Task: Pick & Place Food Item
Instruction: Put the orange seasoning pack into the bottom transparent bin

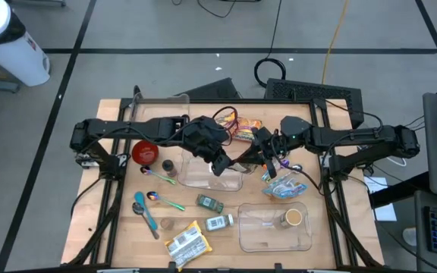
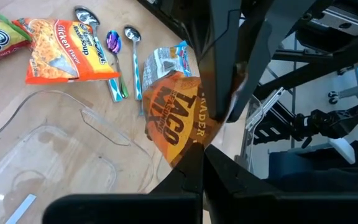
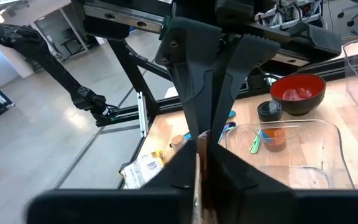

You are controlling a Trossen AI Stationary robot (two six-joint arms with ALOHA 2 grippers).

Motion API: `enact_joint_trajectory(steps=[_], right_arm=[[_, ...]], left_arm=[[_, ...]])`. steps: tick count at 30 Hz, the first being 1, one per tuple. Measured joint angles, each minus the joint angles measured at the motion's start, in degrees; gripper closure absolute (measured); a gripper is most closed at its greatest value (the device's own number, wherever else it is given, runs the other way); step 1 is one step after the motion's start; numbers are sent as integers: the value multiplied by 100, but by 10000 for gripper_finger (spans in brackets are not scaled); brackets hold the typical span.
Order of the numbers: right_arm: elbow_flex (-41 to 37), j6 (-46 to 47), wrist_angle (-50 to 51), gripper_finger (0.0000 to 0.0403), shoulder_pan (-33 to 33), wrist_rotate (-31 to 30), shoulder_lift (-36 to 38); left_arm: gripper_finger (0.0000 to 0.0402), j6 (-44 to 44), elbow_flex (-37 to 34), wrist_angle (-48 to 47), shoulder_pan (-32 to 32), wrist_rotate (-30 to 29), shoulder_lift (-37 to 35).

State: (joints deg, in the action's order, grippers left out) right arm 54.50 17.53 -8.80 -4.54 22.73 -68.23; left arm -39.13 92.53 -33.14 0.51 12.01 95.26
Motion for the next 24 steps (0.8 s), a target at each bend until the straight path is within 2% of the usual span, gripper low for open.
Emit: enact_joint_trajectory(steps=[12,24], right_arm=[[0,113,-9,402,0,-18,13],[2,198,-9,403,0,-50,15]], left_arm=[[384,23,0,472,4,46,2],[381,9,0,532,9,284,2]])
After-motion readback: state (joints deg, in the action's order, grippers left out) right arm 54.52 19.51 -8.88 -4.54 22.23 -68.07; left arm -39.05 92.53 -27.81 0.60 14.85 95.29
